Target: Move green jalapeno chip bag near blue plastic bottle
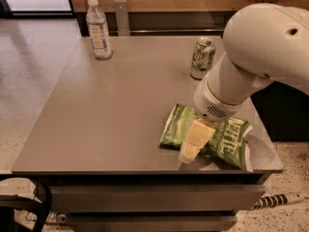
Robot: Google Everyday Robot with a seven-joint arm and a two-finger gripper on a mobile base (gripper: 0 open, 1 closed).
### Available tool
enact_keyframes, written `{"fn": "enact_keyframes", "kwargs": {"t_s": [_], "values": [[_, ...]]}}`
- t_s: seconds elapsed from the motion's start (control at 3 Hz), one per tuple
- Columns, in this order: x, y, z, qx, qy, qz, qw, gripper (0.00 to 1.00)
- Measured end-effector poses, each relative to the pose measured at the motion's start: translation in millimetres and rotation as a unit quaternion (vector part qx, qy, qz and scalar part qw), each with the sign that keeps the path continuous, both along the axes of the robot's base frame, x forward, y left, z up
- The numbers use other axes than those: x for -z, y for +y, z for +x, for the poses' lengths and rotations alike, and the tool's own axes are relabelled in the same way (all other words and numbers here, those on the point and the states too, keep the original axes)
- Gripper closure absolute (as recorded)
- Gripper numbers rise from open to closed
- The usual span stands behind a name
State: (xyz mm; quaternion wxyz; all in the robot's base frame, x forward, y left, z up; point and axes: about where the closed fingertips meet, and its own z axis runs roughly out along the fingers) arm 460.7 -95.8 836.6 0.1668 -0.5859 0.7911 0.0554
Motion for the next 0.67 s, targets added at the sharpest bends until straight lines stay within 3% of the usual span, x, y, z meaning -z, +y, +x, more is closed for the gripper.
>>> {"fn": "enact_keyframes", "kwargs": {"t_s": [0.33, 0.67], "values": [[32.3, -4.7, 10.1, 0.006, 0.020, 0.029, 0.9994, 0.18], [35.8, -4.5, 11.0, 0.005, 0.024, 0.032, 0.9992, 0.41]]}}
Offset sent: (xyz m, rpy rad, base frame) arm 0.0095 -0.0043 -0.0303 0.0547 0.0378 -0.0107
